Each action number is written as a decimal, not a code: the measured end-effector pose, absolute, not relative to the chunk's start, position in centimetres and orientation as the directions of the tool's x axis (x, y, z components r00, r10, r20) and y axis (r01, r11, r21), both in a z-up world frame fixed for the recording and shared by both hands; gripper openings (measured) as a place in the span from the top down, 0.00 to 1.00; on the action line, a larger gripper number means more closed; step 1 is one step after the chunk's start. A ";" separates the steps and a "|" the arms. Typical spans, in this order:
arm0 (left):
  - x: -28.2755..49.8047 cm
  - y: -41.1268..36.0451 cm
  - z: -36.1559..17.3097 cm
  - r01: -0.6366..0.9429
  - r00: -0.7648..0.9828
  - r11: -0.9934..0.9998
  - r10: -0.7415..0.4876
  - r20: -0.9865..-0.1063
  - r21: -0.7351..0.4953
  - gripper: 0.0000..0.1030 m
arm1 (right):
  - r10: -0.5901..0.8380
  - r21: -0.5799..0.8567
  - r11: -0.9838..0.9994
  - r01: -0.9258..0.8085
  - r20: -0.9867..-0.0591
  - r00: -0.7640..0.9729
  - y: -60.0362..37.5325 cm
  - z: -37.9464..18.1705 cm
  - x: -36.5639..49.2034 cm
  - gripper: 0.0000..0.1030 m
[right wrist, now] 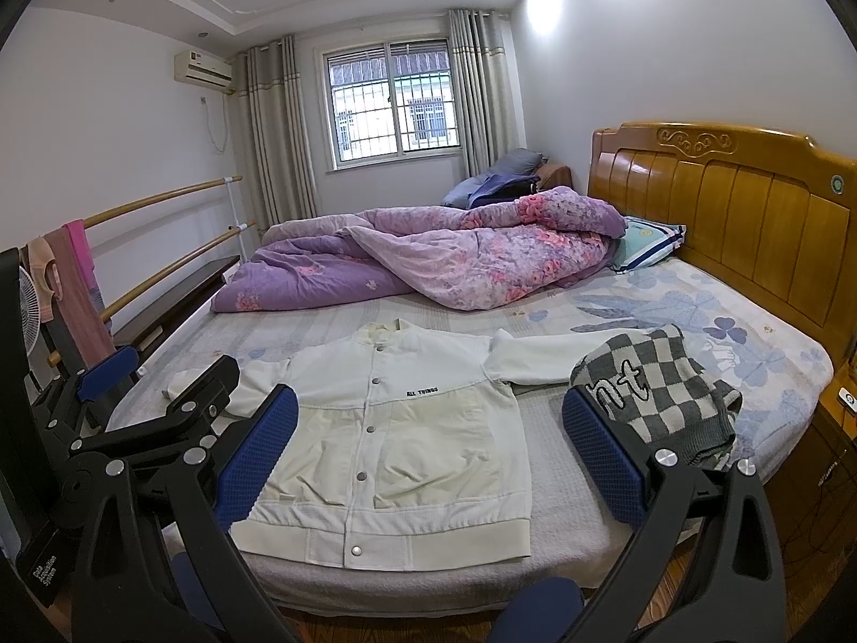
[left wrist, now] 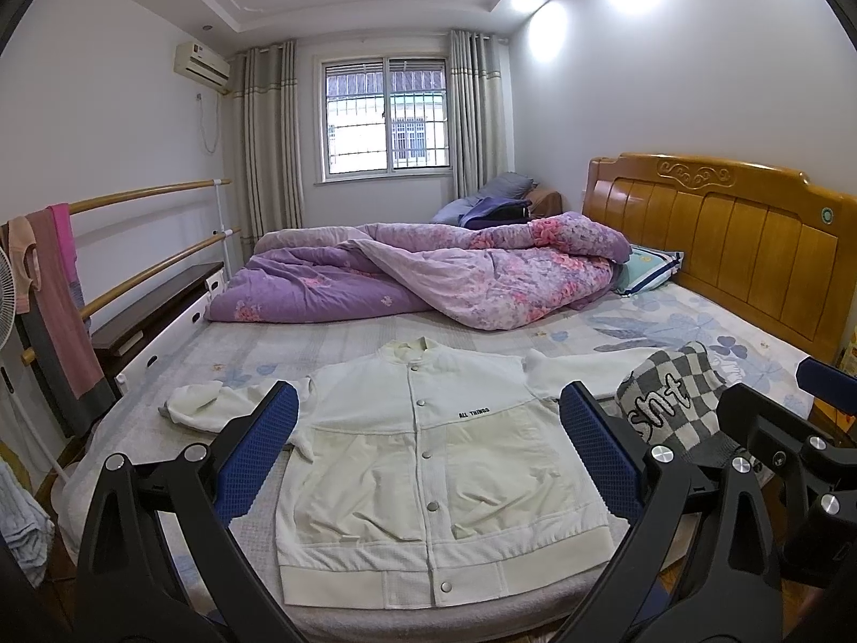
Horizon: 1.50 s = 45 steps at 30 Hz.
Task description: Fold large clothes
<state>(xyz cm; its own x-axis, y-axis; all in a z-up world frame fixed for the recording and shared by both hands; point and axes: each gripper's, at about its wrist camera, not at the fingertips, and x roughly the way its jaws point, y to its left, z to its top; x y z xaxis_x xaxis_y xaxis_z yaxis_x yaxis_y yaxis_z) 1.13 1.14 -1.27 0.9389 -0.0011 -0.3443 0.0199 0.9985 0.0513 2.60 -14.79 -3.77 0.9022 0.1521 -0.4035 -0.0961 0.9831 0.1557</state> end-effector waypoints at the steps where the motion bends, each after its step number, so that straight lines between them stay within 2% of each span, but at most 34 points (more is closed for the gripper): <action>1: 1.1 1.0 -1.2 0.019 0.939 0.998 0.000 -0.344 0.053 0.05 | 0.153 0.155 0.983 -0.097 -0.403 0.902 -14.8 -3.7 2.6 0.07; 30: 1.3 0.8 -1.5 0.020 0.938 0.998 -0.001 -0.347 0.053 0.05 | 0.153 0.156 0.983 -0.096 -0.409 0.900 -14.6 -4.2 2.9 0.07; 45: 1.3 0.7 -2.5 0.021 0.935 0.998 -0.001 -0.355 0.051 0.05 | 0.155 0.159 0.983 -0.097 -0.413 0.897 -15.2 -6.8 3.5 0.07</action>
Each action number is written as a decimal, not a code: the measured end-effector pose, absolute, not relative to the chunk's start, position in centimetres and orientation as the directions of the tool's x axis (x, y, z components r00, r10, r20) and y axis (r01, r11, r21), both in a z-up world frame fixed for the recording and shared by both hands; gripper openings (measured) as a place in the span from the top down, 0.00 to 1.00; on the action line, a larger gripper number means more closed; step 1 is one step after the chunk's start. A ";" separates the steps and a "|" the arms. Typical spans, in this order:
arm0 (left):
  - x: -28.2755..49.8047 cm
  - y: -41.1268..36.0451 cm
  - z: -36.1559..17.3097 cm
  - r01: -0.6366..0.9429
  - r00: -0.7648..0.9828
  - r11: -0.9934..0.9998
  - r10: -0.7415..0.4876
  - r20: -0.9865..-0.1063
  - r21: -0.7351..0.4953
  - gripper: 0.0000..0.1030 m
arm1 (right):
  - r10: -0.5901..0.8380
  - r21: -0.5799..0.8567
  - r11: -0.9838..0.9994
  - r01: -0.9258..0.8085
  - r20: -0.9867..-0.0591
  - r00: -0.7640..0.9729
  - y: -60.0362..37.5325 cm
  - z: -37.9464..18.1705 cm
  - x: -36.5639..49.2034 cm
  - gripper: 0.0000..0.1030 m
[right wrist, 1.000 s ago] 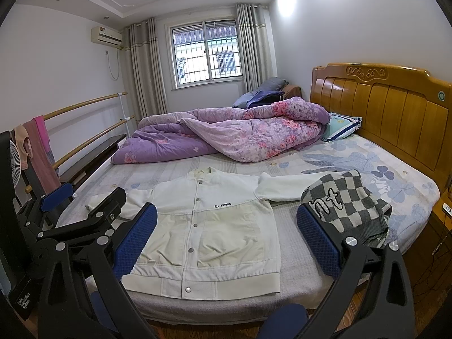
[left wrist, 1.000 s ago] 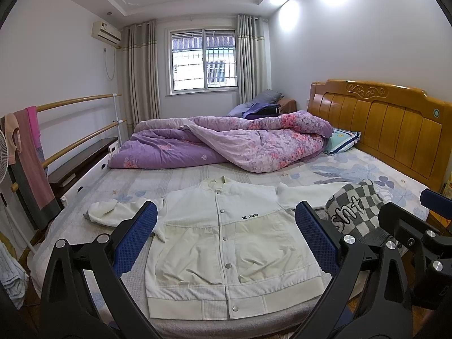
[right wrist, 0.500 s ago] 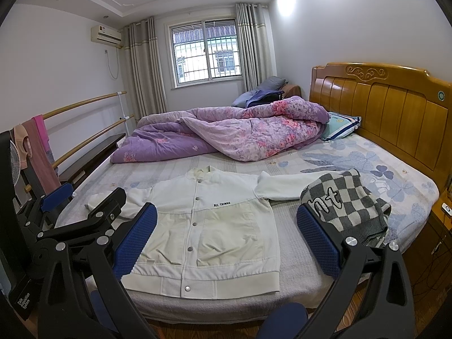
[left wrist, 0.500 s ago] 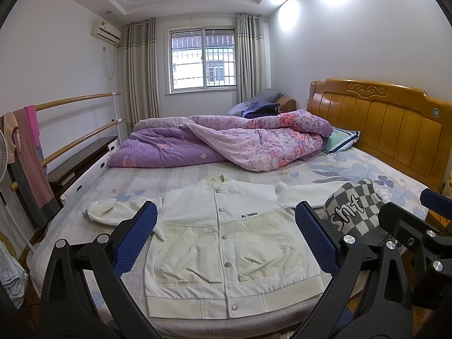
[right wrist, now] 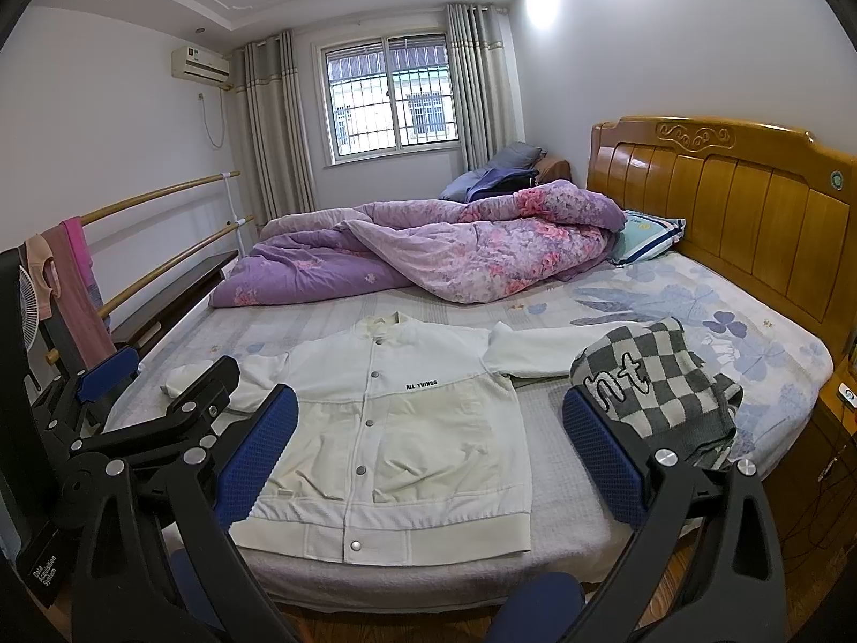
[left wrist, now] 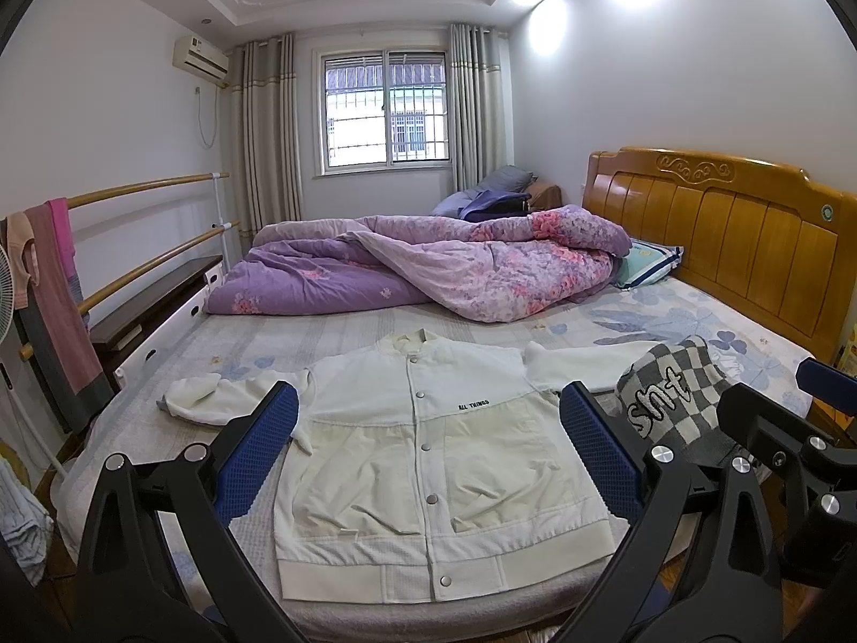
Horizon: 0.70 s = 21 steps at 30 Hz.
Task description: Fold large clothes
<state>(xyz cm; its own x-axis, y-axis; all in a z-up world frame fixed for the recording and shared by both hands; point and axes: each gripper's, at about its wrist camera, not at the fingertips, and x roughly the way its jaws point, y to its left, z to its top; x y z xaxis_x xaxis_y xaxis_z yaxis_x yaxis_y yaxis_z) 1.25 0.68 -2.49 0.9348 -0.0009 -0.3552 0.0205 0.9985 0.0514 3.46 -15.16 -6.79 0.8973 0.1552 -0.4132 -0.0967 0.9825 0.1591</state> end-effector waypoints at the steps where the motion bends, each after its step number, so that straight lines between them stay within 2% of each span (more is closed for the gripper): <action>1: 1.2 0.7 -2.5 0.020 0.935 0.998 -0.001 -0.356 0.051 0.05 | 0.155 0.159 0.983 -0.096 -0.414 0.897 -15.2 -7.0 3.4 0.07; 21: 3.4 1.1 -3.6 0.021 0.913 0.999 0.000 -0.407 0.047 0.05 | 0.162 0.159 0.982 -0.099 -0.457 0.874 -14.6 -7.8 5.3 0.07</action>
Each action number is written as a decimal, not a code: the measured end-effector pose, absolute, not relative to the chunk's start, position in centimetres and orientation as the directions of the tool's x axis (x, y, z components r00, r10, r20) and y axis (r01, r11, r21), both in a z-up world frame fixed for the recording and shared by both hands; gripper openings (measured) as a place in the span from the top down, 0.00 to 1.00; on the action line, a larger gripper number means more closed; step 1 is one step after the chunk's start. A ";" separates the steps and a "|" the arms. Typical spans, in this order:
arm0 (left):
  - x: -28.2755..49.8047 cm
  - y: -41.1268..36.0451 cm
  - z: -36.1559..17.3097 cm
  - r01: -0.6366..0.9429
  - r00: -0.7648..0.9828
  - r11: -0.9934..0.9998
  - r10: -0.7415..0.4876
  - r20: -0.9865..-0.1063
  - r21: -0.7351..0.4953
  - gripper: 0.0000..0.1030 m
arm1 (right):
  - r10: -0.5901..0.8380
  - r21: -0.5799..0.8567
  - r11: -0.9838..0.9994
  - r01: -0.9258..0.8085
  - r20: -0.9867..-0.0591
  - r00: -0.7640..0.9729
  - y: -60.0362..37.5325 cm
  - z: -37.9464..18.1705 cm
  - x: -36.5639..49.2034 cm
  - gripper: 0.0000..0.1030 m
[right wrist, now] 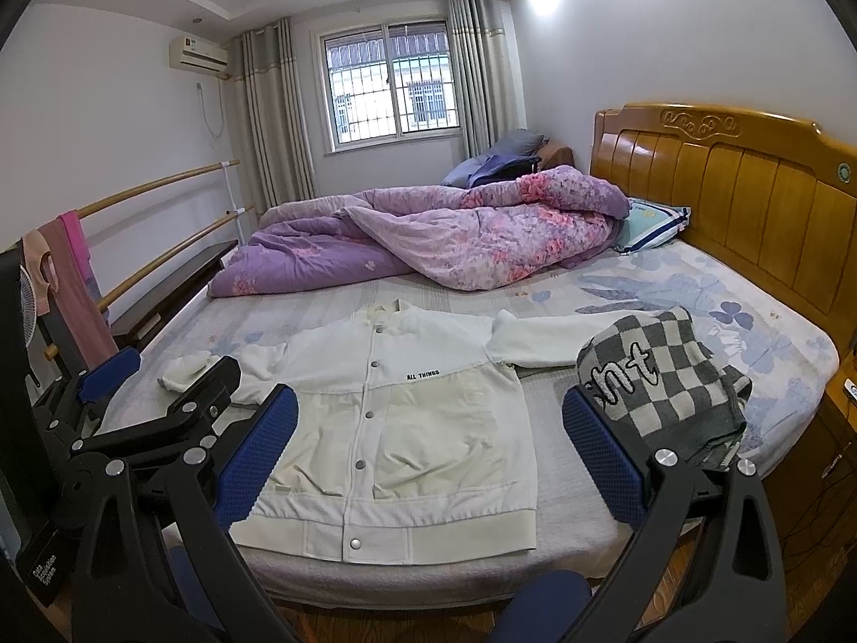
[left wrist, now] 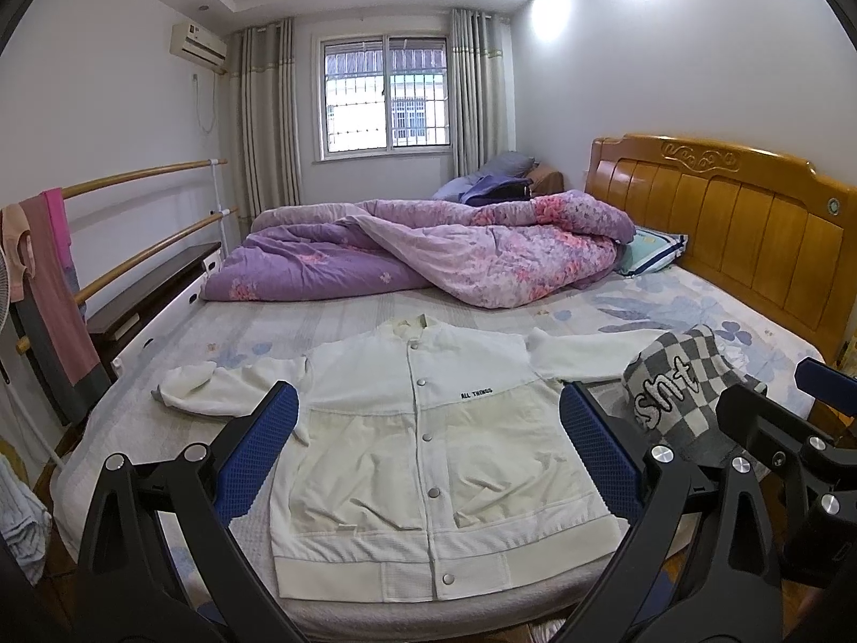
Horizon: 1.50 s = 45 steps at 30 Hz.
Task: Fold large clothes
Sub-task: 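Lower both tools toward the white jacket's sleeve cuffs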
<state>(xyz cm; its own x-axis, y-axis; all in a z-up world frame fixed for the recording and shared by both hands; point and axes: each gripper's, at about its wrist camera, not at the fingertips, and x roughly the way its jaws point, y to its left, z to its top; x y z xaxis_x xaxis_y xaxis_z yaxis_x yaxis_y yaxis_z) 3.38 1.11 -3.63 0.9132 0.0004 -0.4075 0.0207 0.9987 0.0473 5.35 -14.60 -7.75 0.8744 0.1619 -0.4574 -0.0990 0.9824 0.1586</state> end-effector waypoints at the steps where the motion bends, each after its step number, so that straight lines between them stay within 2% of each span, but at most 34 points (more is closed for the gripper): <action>1: 3.8 1.1 -3.7 0.019 0.911 0.999 0.003 -0.413 0.048 0.05 | 0.164 0.159 0.982 -0.100 -0.465 0.870 -14.5 -7.9 5.6 0.07; 15: 10.7 5.4 -8.8 -0.067 0.832 0.996 0.091 -0.548 0.063 0.05 | 0.244 0.186 0.969 -0.163 -0.603 0.760 -9.2 -11.9 13.6 0.07; 25: 17.9 13.8 -16.1 -0.144 0.713 0.989 0.125 -0.690 0.030 0.05 | 0.360 0.251 0.933 -0.259 -0.696 0.622 -2.3 -17.3 23.0 0.07; 32: 22.8 24.5 -20.7 -0.229 0.652 0.970 0.090 -0.753 -0.082 0.05 | 0.411 0.285 0.910 -0.303 -0.725 0.552 2.7 -21.4 30.2 0.07; 38: 27.2 36.8 -23.7 -0.369 0.639 0.890 0.034 -0.769 -0.267 0.05 | 0.453 0.320 0.889 -0.328 -0.722 0.522 5.8 -24.1 36.4 0.08; 39: 28.0 39.5 -24.3 -0.397 0.648 0.861 0.017 -0.761 -0.318 0.05 | 0.462 0.334 0.885 -0.325 -0.726 0.509 6.4 -24.7 37.7 0.14; 42: 29.9 45.3 -24.9 -0.469 0.663 0.805 0.050 -0.747 -0.363 0.05 | 0.483 0.357 0.873 -0.333 -0.737 0.474 8.3 -26.1 40.4 0.32; 45: 31.9 50.0 -25.1 -0.506 0.665 0.781 0.082 -0.742 -0.367 0.05 | 0.501 0.369 0.860 -0.353 -0.748 0.436 10.4 -27.3 42.3 0.37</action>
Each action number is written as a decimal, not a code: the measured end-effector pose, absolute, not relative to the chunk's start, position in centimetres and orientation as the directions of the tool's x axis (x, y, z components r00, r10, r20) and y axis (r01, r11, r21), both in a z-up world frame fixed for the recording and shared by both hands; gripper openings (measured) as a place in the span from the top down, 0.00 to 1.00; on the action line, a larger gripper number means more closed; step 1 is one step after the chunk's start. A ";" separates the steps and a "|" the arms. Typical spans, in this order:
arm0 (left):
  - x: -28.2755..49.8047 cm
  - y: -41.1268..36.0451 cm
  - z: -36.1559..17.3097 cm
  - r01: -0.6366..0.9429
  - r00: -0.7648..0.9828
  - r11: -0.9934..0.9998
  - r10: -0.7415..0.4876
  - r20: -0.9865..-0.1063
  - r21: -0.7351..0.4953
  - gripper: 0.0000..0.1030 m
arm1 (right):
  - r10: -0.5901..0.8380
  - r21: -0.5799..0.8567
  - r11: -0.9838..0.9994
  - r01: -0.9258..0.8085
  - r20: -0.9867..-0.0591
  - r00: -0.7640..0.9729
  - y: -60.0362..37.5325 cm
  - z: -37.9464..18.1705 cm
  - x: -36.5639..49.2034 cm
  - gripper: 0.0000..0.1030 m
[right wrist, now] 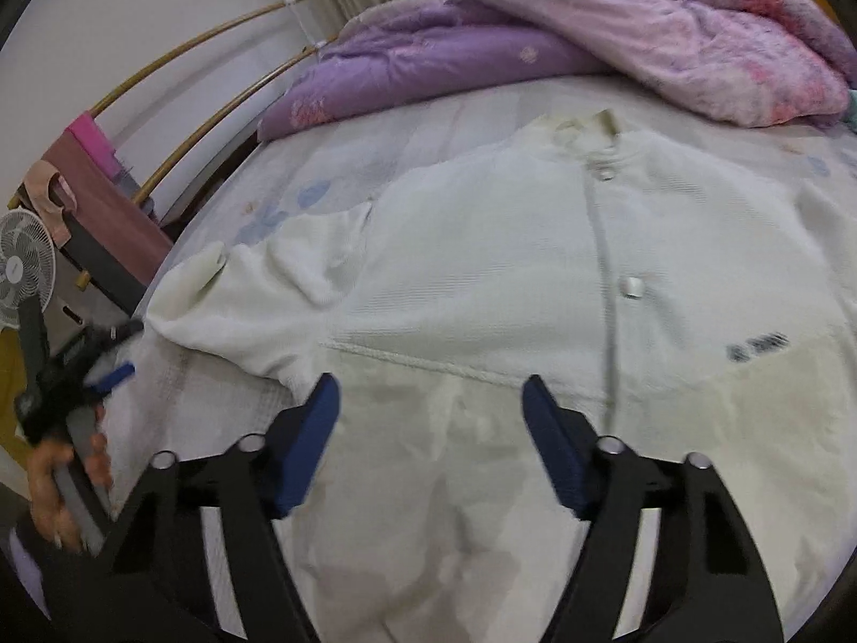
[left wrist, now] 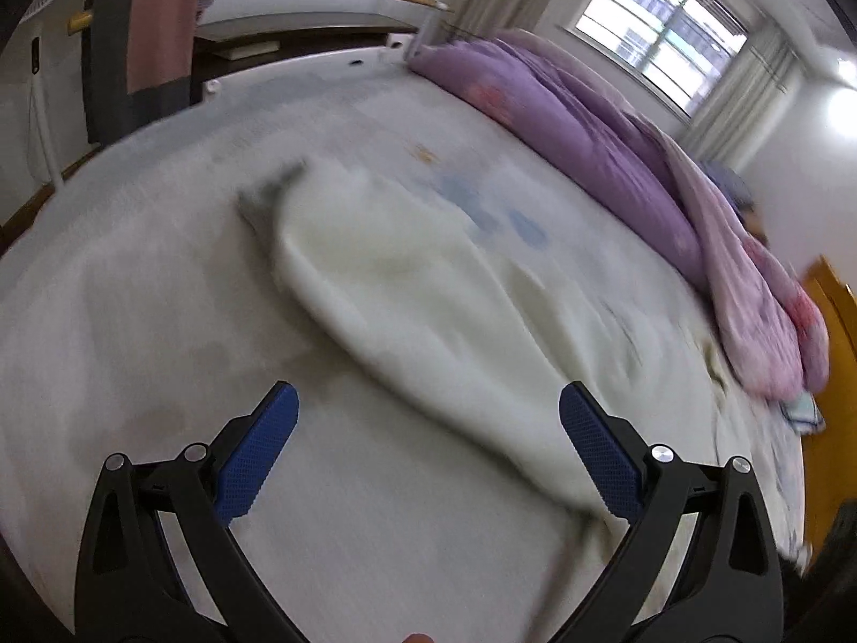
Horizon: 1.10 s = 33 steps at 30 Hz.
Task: Fold large clothes
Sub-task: 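Lower both tools toward the white jacket's sleeve cuffs, then grasp one jacket sleeve cuff with the left gripper and lift it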
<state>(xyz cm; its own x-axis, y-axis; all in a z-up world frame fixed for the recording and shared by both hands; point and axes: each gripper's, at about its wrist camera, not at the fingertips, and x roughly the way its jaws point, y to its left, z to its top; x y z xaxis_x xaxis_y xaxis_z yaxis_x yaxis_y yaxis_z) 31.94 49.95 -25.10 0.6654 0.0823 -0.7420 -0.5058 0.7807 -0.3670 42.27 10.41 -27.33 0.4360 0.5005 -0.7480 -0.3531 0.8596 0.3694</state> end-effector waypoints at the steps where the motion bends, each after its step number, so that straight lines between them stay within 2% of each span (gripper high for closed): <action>1: 33.0 52.5 -25.5 -0.513 0.671 0.754 0.056 -0.739 -0.409 0.05 | 0.509 0.378 0.853 -0.359 -0.752 0.419 11.2 -27.9 42.9 0.37; 6: 35.5 59.8 -26.2 -0.579 0.682 0.639 0.038 -0.731 -0.507 0.05 | 0.509 0.360 0.846 -0.393 -0.765 0.395 13.9 -29.2 44.4 0.37; 13: 38.4 64.7 -28.2 -0.613 0.668 0.551 -0.022 -0.744 -0.567 0.06 | 0.517 0.373 0.840 -0.395 -0.773 0.369 16.1 -30.2 46.4 0.37; 15: 38.4 64.8 -28.4 -0.613 0.666 0.546 -0.032 -0.745 -0.571 0.10 | 0.518 0.375 0.838 -0.396 -0.774 0.365 16.2 -30.3 46.8 0.37; 17: 38.8 65.0 -28.6 -0.594 0.669 0.558 -0.057 -0.741 -0.579 0.20 | 0.516 0.373 0.839 -0.396 -0.774 0.366 16.4 -30.4 47.1 0.37; 22: 39.1 65.3 -28.6 -0.579 0.675 0.565 -0.073 -0.734 -0.588 0.32 | 0.511 0.370 0.843 -0.391 -0.777 0.368 17.2 -30.5 48.1 0.37; 24: 39.0 65.4 -28.4 -0.573 0.685 0.553 -0.082 -0.724 -0.605 0.32 | 0.509 0.367 0.844 -0.392 -0.779 0.367 17.5 -30.5 48.2 0.37; 26: 39.0 65.2 -27.9 -0.592 0.658 0.561 -0.078 -0.749 -0.578 0.32 | 0.512 0.371 0.841 -0.393 -0.780 0.360 17.8 -30.6 48.3 0.37; 28: 38.3 64.8 -26.5 -0.612 0.654 0.599 0.017 -0.756 -0.516 0.32 | 0.514 0.373 0.840 -0.394 -0.781 0.356 18.1 -30.7 48.4 0.37; 29: 38.2 64.7 -26.1 -0.603 0.663 0.609 0.025 -0.748 -0.515 0.32 | 0.516 0.375 0.839 -0.395 -0.780 0.354 18.1 -30.7 48.3 0.37; 33: 39.0 64.7 -26.4 -0.574 0.663 0.621 -0.031 -0.748 -0.534 0.32 | 0.518 0.376 0.835 -0.401 -0.783 0.345 18.7 -30.9 48.2 0.37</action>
